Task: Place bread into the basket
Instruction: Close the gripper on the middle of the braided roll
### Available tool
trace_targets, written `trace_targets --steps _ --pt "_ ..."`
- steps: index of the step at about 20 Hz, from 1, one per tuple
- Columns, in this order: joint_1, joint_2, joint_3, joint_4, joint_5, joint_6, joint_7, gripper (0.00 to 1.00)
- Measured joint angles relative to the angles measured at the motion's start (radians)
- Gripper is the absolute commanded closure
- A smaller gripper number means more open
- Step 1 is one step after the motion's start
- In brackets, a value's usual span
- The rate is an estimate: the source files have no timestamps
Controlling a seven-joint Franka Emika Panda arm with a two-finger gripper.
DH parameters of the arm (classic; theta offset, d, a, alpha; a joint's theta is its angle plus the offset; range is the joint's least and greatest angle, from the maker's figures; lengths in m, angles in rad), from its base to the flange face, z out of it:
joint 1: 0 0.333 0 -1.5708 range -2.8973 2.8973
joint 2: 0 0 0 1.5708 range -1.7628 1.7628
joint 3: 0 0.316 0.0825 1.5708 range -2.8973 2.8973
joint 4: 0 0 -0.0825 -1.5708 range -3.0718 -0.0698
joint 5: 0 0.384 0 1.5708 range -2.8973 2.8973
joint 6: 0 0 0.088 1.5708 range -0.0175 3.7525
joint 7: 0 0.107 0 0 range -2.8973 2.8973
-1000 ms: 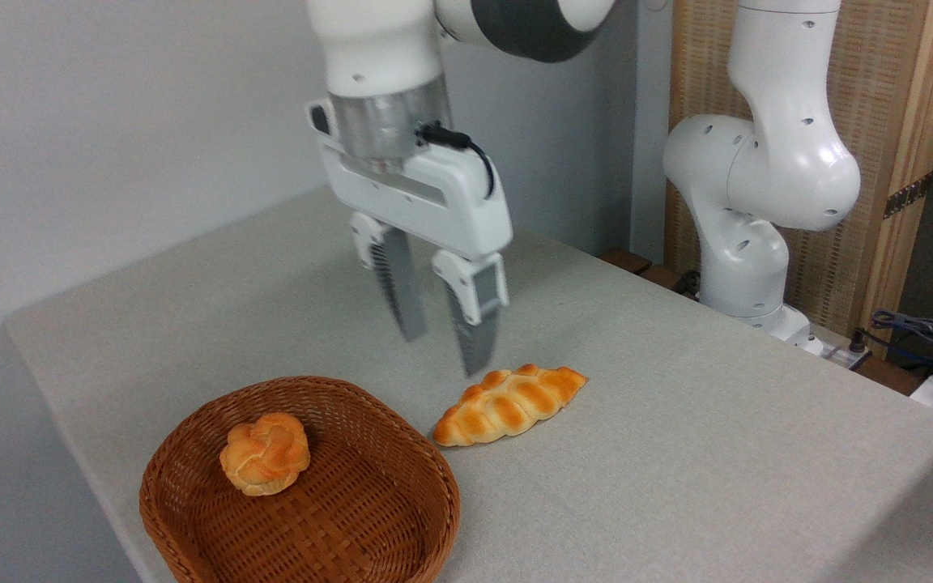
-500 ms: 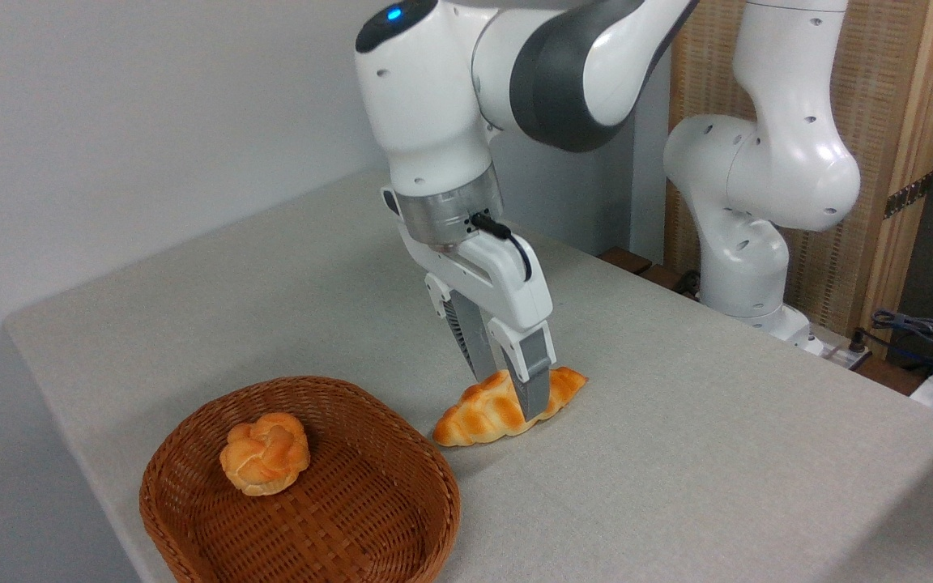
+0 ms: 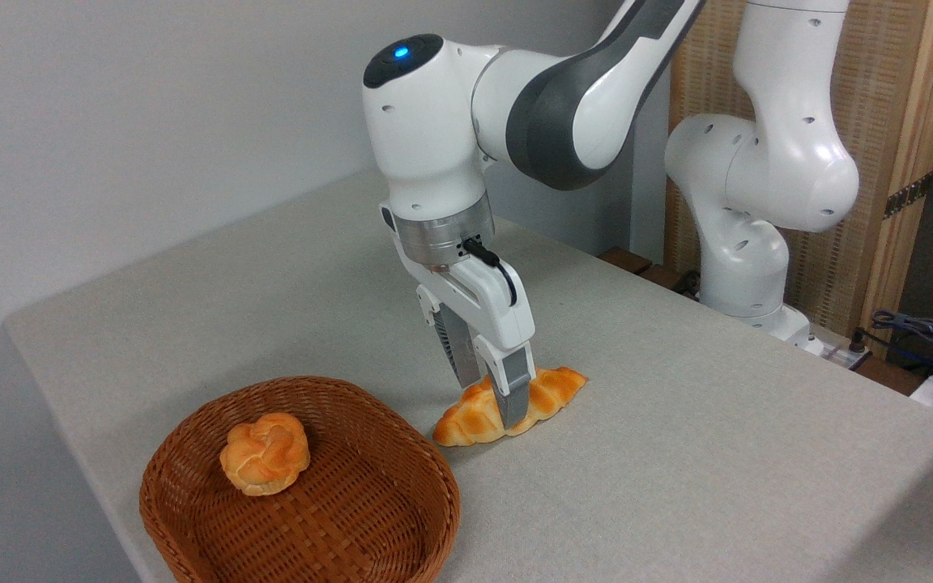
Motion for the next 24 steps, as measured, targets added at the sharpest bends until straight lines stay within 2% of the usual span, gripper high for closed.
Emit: trace_targets --steps 2,3,5,6,7,21,24 --pt "0.000 0.005 0.000 -0.004 0.000 0.001 0.006 0.00" --pt "0.000 0.007 0.000 -0.006 0.000 0.001 0.017 0.09" --pt "0.000 0.010 0.000 -0.008 0.000 0.001 0.023 0.45" --pt "0.000 0.012 0.000 -0.009 0.000 0.001 0.025 0.55" --pt "0.000 0.013 0.000 -0.009 0.000 0.001 0.026 0.57" --pt "-0.001 0.019 0.000 -0.008 0.000 0.001 0.027 0.57" --pt "-0.001 0.019 0.000 -0.008 0.000 -0.001 0.027 0.63"
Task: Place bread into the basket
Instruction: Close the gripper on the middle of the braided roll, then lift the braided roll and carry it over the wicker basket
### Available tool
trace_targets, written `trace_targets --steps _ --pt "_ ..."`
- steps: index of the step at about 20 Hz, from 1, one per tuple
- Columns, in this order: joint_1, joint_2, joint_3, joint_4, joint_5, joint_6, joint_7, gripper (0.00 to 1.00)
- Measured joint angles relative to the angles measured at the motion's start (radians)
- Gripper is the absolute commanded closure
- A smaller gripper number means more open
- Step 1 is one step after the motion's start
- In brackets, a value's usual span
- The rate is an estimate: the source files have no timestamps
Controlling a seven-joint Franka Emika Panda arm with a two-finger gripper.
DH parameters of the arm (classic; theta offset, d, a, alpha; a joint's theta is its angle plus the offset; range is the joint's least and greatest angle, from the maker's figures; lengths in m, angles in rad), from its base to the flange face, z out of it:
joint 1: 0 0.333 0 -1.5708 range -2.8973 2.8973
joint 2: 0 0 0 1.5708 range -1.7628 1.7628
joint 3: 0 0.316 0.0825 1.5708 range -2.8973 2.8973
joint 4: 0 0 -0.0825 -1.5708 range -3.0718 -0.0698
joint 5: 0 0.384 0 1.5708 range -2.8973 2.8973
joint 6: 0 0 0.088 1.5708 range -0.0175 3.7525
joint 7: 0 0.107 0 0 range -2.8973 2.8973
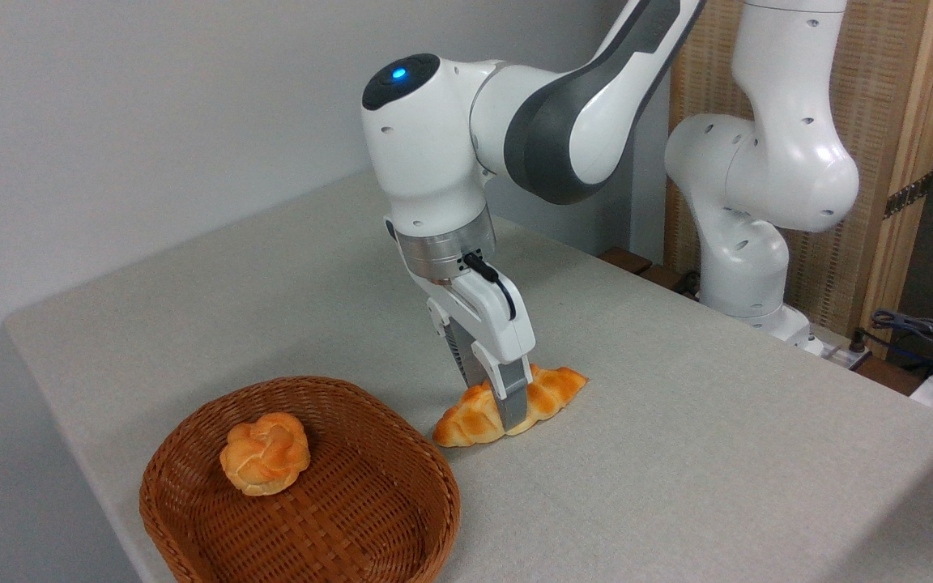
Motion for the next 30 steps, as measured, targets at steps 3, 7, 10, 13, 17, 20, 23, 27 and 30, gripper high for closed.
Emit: trace_targets --steps 3,7,10,13,17,20,23,27,30 --pt "0.000 0.000 0.000 0.011 0.000 -0.020 0.000 0.63" --pt "0.000 -0.002 0.000 0.076 0.000 -0.114 0.002 0.63" --pt "0.000 -0.003 0.000 0.155 0.000 -0.198 0.002 0.60" --pt "0.000 0.008 0.000 0.286 -0.009 -0.285 0.002 0.55" --pt "0.003 0.105 0.006 0.485 -0.018 -0.294 0.002 0.47" --pt "0.011 0.234 0.012 0.613 -0.019 -0.293 0.002 0.46" --pt "0.014 0.328 0.016 0.671 -0.020 -0.230 0.002 0.45" --pt "0.015 0.404 0.020 0.685 -0.037 -0.106 0.000 0.46" --pt "0.015 0.434 0.025 0.687 -0.043 -0.062 -0.019 0.46"
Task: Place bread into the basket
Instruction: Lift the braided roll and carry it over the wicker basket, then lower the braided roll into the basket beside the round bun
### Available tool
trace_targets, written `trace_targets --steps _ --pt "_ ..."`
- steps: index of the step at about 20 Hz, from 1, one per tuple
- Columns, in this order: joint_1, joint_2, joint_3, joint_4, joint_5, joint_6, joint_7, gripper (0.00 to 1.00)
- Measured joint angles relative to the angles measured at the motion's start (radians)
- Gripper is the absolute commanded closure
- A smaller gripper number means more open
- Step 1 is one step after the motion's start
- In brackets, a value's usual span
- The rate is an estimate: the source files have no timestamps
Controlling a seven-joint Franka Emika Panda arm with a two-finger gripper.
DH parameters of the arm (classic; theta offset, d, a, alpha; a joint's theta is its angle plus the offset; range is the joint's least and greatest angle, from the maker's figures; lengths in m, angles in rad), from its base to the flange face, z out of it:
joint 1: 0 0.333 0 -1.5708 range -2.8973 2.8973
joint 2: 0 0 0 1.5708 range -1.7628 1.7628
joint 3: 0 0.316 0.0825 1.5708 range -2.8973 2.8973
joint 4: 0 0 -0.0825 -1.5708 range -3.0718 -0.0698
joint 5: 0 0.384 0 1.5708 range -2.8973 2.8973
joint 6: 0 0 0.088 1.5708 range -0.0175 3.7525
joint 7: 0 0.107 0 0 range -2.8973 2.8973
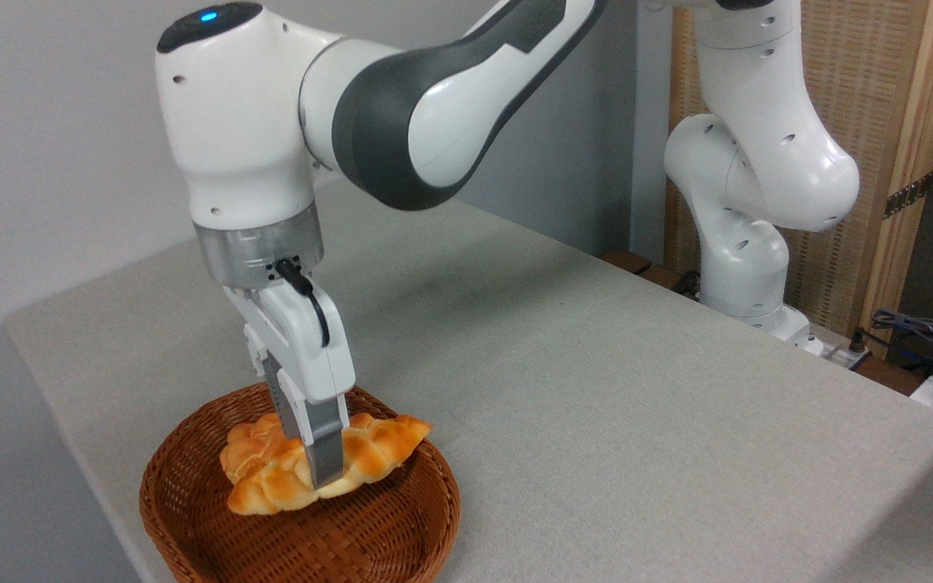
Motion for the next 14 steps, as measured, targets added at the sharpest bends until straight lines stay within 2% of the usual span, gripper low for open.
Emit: trace_targets --steps 3,5,6,7,8,14 --pt "0.001 0.021 0.021 0.001 -0.022 0.047 -0.026 0.44" --pt "0.001 0.037 0.028 0.002 -0.024 0.069 -0.035 0.36" --pt "0.001 0.044 0.028 0.002 -0.024 0.074 -0.039 0.23" --pt "0.001 0.049 0.028 0.003 -0.025 0.076 -0.041 0.03" --pt "0.001 0.053 0.028 0.004 -0.025 0.077 -0.043 0.00" --pt "0.001 0.057 0.029 0.007 -0.025 0.077 -0.044 0.00"
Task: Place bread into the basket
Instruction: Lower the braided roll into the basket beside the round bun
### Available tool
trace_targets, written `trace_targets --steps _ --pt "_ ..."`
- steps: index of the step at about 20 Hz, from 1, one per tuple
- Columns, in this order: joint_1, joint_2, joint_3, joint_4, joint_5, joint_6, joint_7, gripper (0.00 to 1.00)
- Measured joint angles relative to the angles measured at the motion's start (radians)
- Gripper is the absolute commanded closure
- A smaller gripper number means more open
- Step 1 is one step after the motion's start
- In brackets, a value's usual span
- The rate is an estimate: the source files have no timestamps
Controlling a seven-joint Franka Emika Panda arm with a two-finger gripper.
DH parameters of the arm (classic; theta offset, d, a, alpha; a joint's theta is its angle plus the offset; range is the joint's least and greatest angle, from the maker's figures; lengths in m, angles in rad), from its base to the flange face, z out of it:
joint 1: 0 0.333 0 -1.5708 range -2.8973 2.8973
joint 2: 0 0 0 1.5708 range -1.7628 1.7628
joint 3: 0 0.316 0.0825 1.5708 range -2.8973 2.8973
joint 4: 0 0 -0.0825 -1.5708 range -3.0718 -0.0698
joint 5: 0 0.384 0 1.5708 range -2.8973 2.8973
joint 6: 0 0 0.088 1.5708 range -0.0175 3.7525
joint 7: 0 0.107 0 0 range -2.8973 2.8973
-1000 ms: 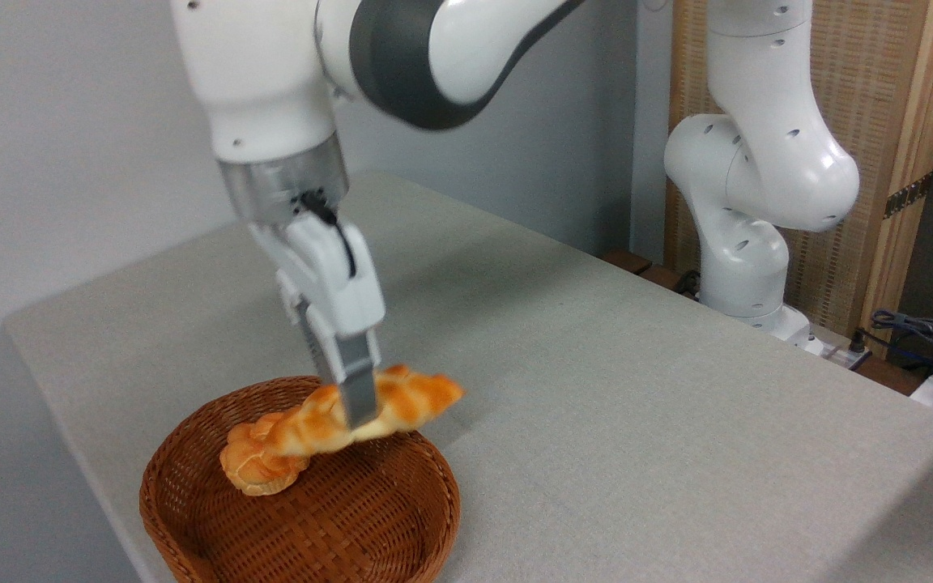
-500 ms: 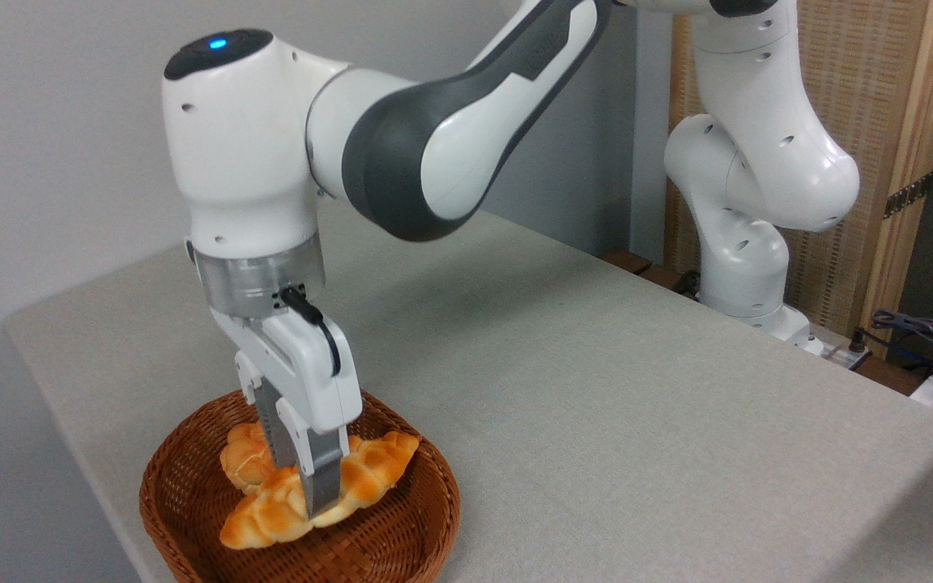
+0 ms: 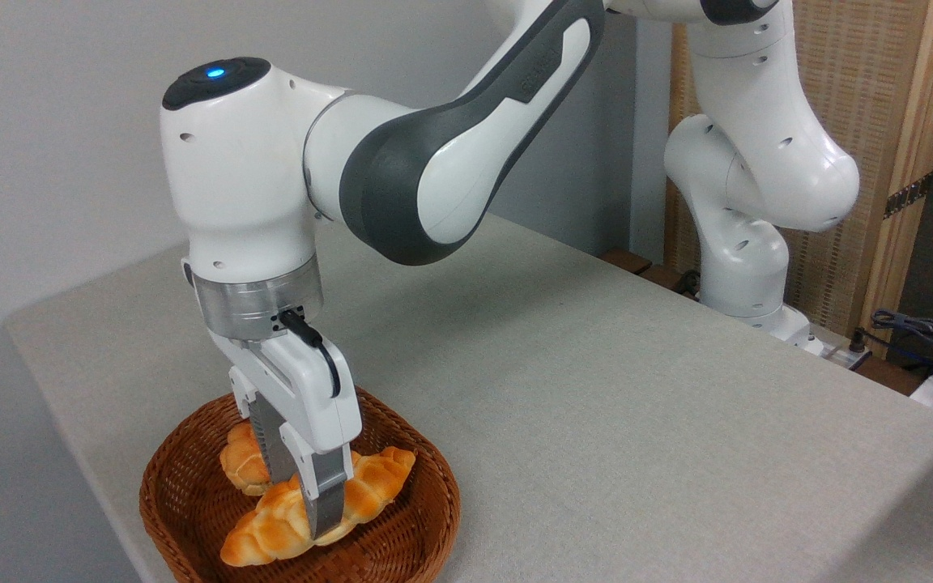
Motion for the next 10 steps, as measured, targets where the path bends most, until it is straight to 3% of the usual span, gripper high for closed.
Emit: trace_targets --steps 10 --pt "0.000 -0.001 0.015 0.015 -0.001 0.000 0.000 0.00"
